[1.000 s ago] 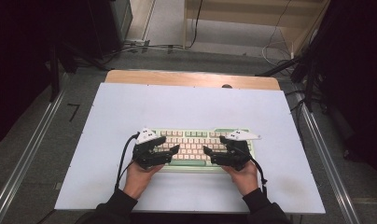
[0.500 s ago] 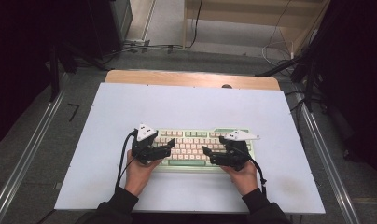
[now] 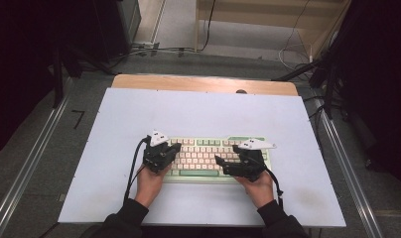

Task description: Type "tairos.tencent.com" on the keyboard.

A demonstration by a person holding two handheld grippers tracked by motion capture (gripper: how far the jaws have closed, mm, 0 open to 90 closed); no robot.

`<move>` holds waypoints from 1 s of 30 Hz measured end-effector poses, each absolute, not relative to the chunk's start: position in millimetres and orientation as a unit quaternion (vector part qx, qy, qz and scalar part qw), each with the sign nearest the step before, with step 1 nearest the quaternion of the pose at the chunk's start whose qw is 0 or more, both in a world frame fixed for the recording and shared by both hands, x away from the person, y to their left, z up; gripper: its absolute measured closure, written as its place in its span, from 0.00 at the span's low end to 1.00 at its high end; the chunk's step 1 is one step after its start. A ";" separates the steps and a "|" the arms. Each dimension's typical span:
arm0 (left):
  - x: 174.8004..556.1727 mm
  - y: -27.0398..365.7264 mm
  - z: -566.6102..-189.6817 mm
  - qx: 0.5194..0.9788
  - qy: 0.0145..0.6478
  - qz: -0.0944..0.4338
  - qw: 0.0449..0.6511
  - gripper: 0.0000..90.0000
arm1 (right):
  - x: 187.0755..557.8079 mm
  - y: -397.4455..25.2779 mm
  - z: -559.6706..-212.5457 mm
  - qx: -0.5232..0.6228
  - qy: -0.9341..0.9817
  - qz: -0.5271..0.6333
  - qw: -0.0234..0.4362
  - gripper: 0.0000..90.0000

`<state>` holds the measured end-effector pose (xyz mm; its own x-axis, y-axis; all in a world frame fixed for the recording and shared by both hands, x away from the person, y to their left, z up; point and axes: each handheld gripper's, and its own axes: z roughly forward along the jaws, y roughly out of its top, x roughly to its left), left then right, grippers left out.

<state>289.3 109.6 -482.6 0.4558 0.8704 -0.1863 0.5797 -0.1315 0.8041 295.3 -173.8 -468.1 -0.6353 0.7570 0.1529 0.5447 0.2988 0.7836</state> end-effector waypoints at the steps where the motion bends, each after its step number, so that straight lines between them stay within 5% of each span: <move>1: 289.3 108.5 -482.9 0.737 0.491 0.167 0.434 1.00 | 295.3 -173.7 -468.1 0.408 0.797 0.428 0.124 0.22; 30: 293.2 104.8 -488.7 0.750 0.496 0.123 0.421 1.00 | 294.8 -171.9 -469.6 0.406 0.800 0.425 0.122 0.22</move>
